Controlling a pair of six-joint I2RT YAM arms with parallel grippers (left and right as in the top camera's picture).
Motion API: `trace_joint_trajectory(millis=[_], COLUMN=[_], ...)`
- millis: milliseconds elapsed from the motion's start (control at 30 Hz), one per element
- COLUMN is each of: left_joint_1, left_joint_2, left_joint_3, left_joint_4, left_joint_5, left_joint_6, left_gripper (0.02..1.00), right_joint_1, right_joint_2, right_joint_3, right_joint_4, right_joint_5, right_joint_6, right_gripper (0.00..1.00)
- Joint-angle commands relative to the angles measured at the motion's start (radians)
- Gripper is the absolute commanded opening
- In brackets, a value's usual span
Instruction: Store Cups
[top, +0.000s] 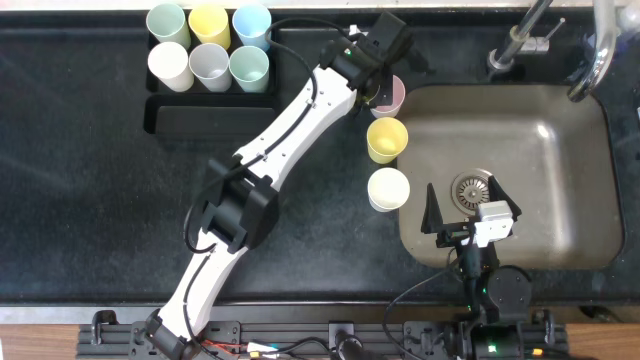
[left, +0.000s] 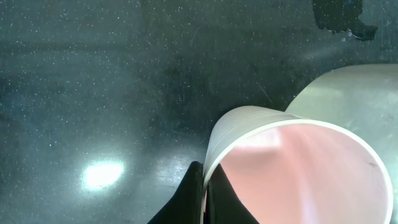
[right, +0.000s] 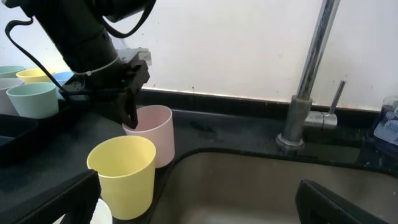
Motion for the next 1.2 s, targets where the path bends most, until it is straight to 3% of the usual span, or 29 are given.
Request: trace_joint_trajectory(millis=[33,333,700,933,1200], left_joint_1=[-0.009,0.031,0.3,0.541,0.736], left_joint_2=[-0.069,-0.365,-0.803,-0.9,-0.887], left_joint_3=[0.026,-0.005,-0.496,-0.658,-0.711], left_joint_4=[-0.022,-0.089,-0.097,-0.098,-0.084], left_joint_5=[-0.022,-0.204,-0.186,-0.086,-0.055], left_joint_6=[-0.003,-0.007,0.048,0.273,0.486], left_gripper=[0.034,0.034,0.034,0.034,0.036], right_joint_1=[-0.003,-0.003,-0.003,-0.003,-0.003], right_joint_2=[-0.011,-0.011,-0.011,-0.011,-0.011], right_joint_3=[-0.014,-0.014,-0.014,-0.013,-0.014], right_joint_4=[0.006,0.006,0.006,0.006,0.006], right_joint_5=[0.008,0.008,0.008,0.008,0.008], right_joint_6=[0.0,0.0,0.0,0.0,0.0], right_gripper=[0.998,0.996,0.996,0.996,0.998])
